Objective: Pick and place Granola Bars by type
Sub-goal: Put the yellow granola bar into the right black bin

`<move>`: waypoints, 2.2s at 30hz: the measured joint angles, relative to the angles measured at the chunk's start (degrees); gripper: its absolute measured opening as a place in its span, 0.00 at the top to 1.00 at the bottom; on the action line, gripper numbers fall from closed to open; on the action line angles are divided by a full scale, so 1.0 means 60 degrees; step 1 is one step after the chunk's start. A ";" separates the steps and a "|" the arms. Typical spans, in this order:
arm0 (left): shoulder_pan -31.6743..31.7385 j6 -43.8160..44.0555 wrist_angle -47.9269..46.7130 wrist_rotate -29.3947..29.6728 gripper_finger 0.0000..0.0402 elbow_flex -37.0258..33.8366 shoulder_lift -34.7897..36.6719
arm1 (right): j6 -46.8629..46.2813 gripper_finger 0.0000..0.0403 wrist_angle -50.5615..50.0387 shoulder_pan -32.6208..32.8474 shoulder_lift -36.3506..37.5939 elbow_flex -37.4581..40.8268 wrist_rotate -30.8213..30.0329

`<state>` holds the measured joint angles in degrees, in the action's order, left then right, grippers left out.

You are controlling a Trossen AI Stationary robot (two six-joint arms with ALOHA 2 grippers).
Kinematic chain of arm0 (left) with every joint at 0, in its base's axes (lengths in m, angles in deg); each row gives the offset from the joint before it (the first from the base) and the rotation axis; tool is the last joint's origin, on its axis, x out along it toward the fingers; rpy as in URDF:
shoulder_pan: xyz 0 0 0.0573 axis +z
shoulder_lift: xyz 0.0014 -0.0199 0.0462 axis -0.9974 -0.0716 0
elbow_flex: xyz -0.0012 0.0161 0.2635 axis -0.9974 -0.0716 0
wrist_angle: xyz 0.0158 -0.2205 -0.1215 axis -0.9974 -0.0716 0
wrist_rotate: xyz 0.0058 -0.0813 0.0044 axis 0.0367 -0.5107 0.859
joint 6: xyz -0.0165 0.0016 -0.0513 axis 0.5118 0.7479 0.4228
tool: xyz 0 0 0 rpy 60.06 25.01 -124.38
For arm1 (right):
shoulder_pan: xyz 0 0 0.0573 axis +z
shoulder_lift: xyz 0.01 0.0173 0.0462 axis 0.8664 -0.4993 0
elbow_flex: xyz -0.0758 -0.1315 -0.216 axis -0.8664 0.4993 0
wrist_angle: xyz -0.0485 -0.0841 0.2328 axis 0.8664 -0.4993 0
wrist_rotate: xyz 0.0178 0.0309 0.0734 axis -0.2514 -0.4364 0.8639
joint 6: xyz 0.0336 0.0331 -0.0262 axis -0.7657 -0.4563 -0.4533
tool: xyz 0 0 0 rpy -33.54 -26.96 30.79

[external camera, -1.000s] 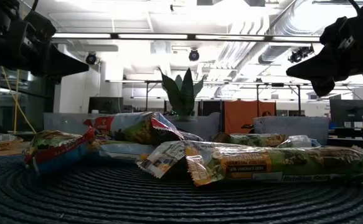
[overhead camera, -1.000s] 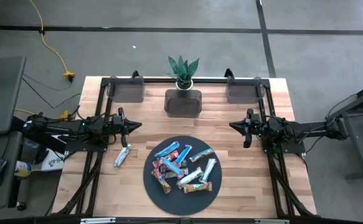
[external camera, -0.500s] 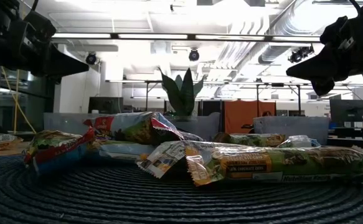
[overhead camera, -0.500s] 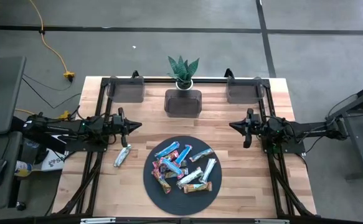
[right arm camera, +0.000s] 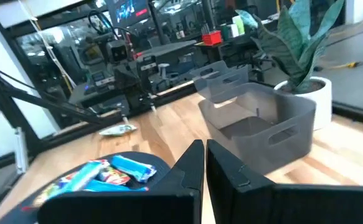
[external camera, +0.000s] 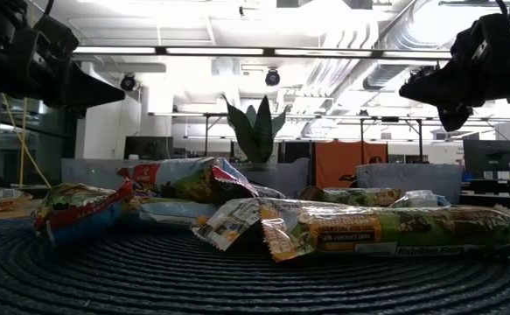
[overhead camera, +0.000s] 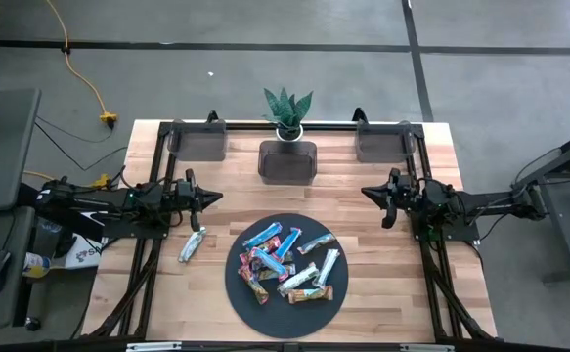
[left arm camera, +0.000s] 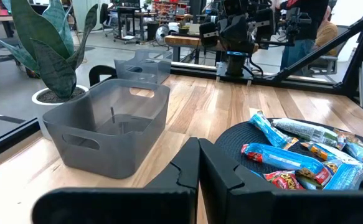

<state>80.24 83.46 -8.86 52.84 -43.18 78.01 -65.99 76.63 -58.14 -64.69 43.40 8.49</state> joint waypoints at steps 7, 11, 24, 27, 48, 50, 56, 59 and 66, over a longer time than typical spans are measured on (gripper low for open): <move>0.0000 -0.0003 -0.0002 0.0000 1.00 0.0004 0.0001 | -0.0123 1.00 0.0023 0.0000 -0.0004 -0.0188 -0.0048; 0.0000 0.0000 -0.0002 0.0000 1.00 0.0001 0.0001 | 0.0375 1.00 0.0060 0.0000 -0.0037 -0.0741 -0.0270; 0.0000 -0.0003 -0.0003 0.0000 1.00 0.0002 0.0001 | 0.1314 1.00 -0.1636 0.0000 -0.2532 -0.4237 -0.0405; 0.0000 -0.0002 -0.0003 0.0000 1.00 0.0002 -0.0001 | 0.1279 1.00 -0.2592 0.0000 -0.3490 -0.5334 0.0125; 0.0000 -0.0003 0.0001 0.0000 1.00 0.0000 0.0001 | 0.3311 1.00 -0.9476 0.0001 -0.9502 -1.3126 0.1568; 0.0000 -0.0003 -0.0003 0.0000 1.00 0.0004 0.0001 | 0.3767 0.99 -0.9829 0.0002 -0.9882 -1.3477 0.1742; 0.0000 -0.0002 -0.0002 0.0000 1.00 0.0002 0.0001 | 0.4098 0.89 -1.0192 0.0001 -1.0765 -1.3774 0.2673; 0.0000 -0.0004 0.0001 0.0000 1.00 0.0004 0.0001 | 0.4090 0.80 -1.0433 0.0004 -1.1162 -1.3774 0.3069; 0.0000 -0.0003 -0.0002 0.0000 1.00 0.0002 0.0001 | 0.4083 0.63 -1.0523 0.0003 -1.2123 -1.3774 0.3711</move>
<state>80.24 83.44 -8.87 52.84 -43.17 78.01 -41.49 13.50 -58.12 -137.43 -39.24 30.76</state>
